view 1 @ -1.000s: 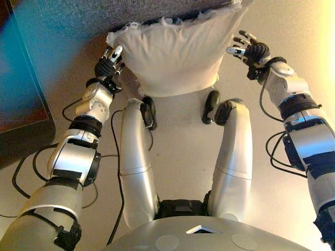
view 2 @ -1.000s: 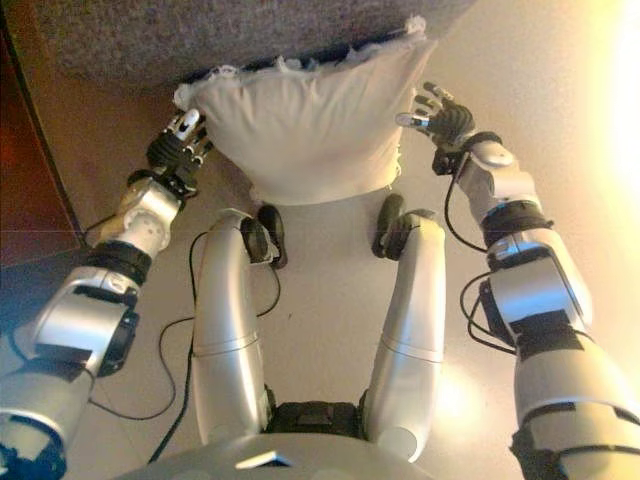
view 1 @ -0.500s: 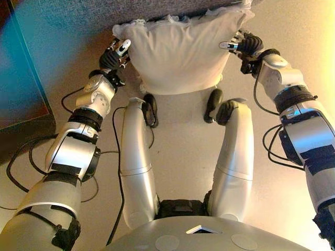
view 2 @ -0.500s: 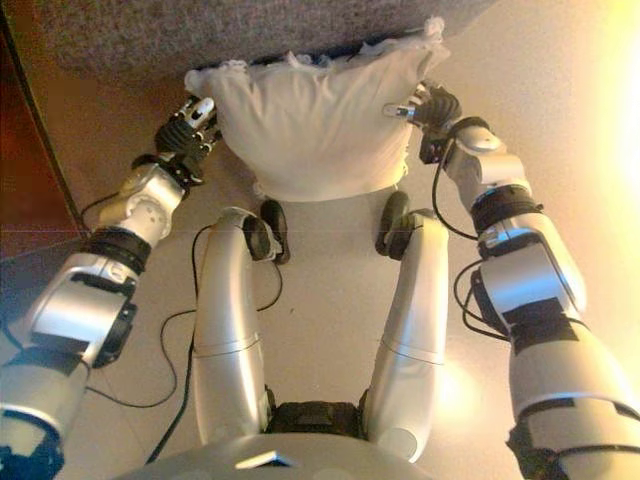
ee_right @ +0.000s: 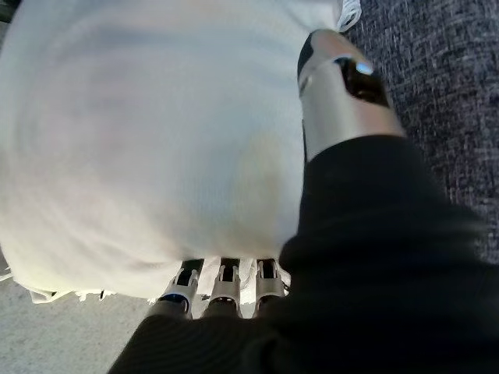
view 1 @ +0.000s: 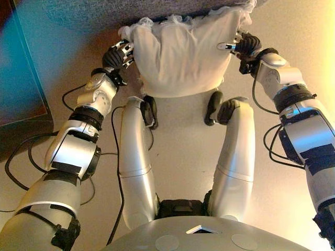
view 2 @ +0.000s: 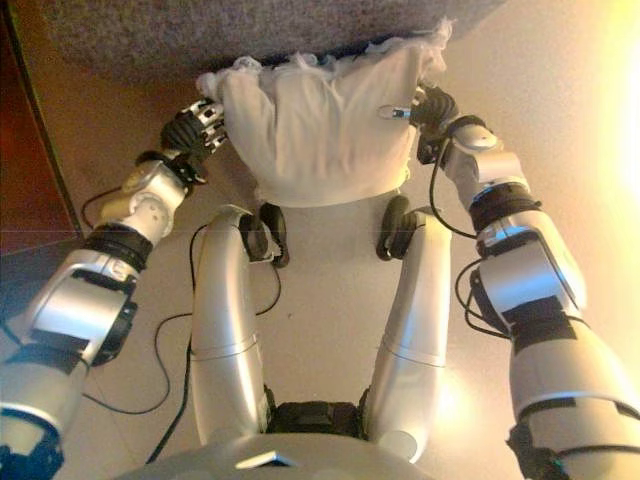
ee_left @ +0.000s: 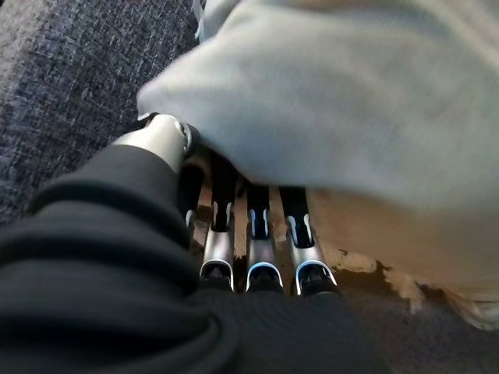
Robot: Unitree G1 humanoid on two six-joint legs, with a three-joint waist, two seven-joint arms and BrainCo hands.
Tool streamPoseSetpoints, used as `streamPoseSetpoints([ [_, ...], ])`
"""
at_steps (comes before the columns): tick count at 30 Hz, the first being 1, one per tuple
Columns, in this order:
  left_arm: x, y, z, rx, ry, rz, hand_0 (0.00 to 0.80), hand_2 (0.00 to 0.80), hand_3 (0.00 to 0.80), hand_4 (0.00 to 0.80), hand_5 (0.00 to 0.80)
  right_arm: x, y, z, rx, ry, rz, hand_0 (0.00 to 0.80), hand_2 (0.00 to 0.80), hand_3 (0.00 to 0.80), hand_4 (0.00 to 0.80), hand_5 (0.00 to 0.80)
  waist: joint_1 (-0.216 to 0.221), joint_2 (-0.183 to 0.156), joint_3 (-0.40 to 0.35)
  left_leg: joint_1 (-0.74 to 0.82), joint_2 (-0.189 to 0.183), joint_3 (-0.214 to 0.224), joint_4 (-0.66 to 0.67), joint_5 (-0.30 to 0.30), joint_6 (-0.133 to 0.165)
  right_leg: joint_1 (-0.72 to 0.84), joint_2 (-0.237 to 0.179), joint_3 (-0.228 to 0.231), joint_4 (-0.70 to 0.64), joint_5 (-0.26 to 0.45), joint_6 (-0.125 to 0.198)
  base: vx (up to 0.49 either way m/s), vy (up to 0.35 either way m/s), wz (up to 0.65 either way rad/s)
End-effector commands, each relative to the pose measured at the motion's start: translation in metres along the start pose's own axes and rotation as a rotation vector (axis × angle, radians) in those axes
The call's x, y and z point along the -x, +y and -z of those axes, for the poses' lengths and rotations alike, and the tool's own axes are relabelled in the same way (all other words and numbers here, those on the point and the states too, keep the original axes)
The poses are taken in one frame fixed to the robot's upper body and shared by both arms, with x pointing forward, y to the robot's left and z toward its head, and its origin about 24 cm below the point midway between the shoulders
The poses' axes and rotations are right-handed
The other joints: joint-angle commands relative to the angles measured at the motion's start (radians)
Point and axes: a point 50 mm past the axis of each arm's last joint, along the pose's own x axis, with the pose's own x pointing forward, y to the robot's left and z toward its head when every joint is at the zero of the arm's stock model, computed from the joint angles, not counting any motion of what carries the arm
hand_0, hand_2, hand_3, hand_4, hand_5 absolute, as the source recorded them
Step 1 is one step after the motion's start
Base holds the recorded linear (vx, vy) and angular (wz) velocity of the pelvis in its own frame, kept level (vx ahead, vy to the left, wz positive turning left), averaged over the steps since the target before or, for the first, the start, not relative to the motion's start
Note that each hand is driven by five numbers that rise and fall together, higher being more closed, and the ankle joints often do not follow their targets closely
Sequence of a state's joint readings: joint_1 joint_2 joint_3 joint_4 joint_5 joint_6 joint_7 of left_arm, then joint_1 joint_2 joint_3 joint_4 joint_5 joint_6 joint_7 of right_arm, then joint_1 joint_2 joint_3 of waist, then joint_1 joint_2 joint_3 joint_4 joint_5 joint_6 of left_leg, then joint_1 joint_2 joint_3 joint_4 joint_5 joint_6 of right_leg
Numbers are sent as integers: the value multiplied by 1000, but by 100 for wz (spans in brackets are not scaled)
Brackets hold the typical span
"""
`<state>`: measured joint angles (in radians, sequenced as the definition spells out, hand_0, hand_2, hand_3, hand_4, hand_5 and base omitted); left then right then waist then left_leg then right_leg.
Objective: Pick up the cushion and take it to the sofa
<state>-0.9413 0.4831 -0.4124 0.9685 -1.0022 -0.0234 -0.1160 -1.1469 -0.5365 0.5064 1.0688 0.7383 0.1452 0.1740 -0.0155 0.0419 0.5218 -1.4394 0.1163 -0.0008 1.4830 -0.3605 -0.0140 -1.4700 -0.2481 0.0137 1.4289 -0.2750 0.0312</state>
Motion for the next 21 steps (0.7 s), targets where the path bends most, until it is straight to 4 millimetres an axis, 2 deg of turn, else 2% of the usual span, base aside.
streamPoseSetpoints([
  [1,-15,-61,-33,-38,-110,250,800,800,800,800,800,-9,57,-43,68,-130,-250,800,800,800,800,800,-7,40,-2,69,13,63,51,-124,67,75,12,42,-29,-37,-74,0,0,0],
  [21,-12,-52,-31,-70,-120,207,800,800,800,800,800,-6,46,-37,-9,-148,-234,800,800,800,800,800,-3,30,-2,66,32,55,113,-156,74,73,5,32,30,-66,-88,3,-3,0],
])
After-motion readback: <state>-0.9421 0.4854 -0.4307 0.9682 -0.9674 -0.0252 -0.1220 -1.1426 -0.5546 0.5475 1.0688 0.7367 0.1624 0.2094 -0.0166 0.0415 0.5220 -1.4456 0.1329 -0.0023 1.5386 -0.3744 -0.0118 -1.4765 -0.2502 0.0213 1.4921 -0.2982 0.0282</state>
